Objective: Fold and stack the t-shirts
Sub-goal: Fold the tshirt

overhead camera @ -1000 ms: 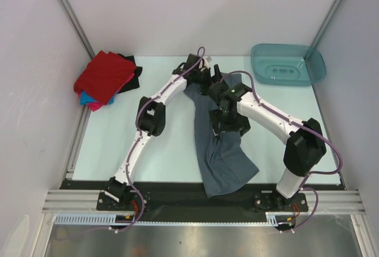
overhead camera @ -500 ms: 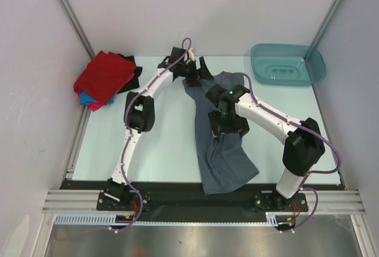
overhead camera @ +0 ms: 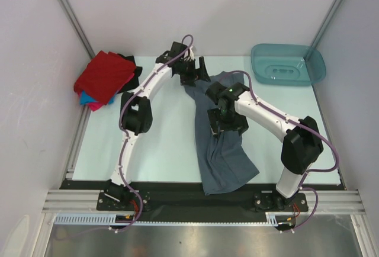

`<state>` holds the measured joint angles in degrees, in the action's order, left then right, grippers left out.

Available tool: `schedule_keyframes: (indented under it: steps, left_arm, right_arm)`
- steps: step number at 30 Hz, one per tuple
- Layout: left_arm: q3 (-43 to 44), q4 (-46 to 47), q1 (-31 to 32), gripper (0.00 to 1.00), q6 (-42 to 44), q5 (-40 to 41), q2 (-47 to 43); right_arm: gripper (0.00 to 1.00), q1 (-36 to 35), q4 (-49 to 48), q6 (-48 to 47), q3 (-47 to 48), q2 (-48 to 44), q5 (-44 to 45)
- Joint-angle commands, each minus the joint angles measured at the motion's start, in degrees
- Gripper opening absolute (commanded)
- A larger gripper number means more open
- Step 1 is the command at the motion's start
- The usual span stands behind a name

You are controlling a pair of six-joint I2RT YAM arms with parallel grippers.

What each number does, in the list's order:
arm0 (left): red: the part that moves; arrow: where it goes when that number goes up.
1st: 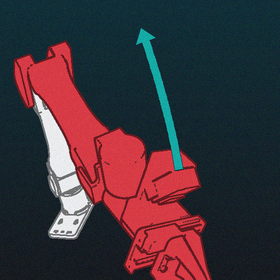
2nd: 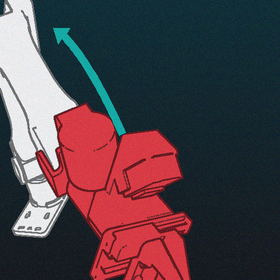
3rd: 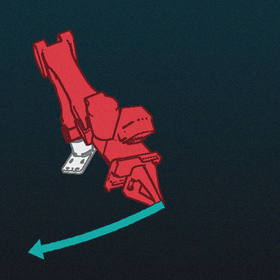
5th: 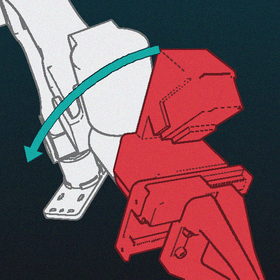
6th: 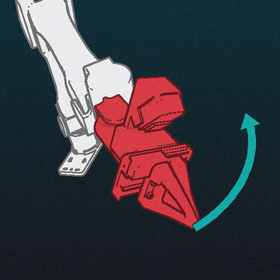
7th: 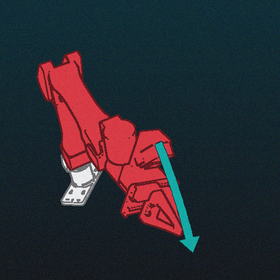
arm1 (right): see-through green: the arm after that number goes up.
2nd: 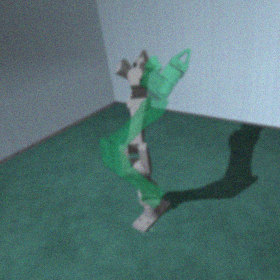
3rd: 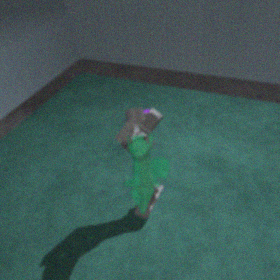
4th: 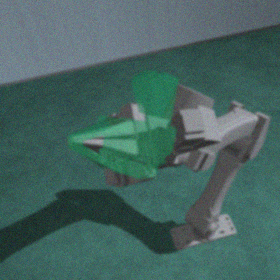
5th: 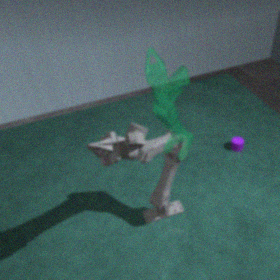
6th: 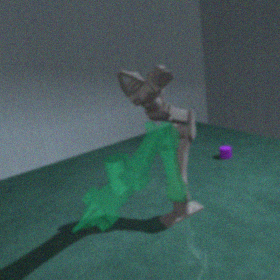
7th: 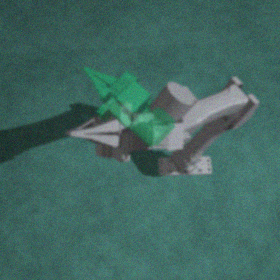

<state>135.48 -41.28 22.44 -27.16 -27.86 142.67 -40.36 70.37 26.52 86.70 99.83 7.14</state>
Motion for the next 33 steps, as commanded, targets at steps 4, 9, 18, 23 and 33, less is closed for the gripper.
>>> schedule_keyframes:
  steps: [4,9,18,23,33]
  left_arm:
    - [1.01,-2.76,0.42,1.00,2.72,3.16,2.26]
    - [3.47,-4.07,0.42,1.00,3.51,5.00,6.47]
    - [8.04,-4.95,-0.02,1.00,6.85,11.85,10.34]
    - [11.29,-5.22,-2.48,1.00,8.26,15.72,12.19]
    - [13.85,-2.76,-10.48,1.00,8.52,13.80,12.63]
  right_arm:
    - [0.93,0.19,0.12,0.20,0.67,-2.18,0.95]
    - [0.93,0.19,1.43,0.11,0.58,-2.62,1.12]
    - [0.93,0.19,3.98,0.54,0.23,-3.59,1.21]
    - [0.93,0.10,5.22,1.07,0.14,-3.77,1.13]
    - [0.93,-0.60,5.48,1.78,-0.21,-2.19,0.07]
